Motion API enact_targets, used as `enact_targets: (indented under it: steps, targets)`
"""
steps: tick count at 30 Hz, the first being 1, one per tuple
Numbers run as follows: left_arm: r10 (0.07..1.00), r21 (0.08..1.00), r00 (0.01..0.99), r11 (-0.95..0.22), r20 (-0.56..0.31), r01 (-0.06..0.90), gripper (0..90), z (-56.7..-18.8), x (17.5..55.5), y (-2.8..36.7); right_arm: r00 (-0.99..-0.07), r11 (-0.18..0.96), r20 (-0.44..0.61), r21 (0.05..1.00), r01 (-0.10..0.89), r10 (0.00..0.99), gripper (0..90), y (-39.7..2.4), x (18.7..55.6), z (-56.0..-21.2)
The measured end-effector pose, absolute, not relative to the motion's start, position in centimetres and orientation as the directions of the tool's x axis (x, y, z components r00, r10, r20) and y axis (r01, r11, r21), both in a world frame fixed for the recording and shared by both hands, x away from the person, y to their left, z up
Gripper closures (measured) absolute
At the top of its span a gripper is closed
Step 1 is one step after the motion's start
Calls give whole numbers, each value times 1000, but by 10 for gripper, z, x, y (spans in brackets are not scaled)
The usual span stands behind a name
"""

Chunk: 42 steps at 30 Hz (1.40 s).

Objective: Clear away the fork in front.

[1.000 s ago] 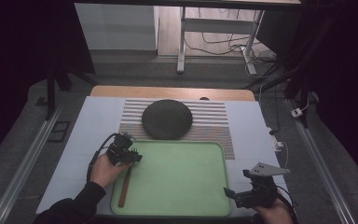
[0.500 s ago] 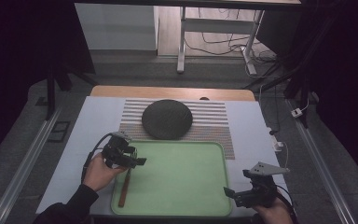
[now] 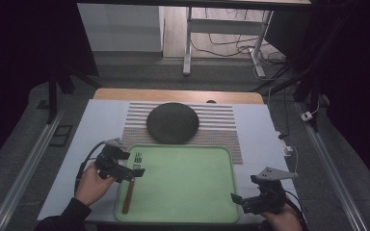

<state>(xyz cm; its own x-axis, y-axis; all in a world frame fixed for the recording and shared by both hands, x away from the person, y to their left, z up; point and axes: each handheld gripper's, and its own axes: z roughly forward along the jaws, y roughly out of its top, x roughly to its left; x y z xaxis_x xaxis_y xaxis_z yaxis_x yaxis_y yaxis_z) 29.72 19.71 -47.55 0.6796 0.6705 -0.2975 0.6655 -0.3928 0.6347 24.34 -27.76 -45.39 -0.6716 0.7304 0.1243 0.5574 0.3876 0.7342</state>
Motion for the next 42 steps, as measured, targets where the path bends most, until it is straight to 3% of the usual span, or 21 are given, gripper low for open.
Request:
enact_targets:
  steps: [27,42]
  targets:
    - [712,714,594,-188,-375,675,0,-473,220,279,-665,384,125,732,563,737,0,-278,244,-454]
    - [759,728,539,-128,-365,673,0,-474,192,304,-661,382,123,731,565,740,0,-278,244,-454]
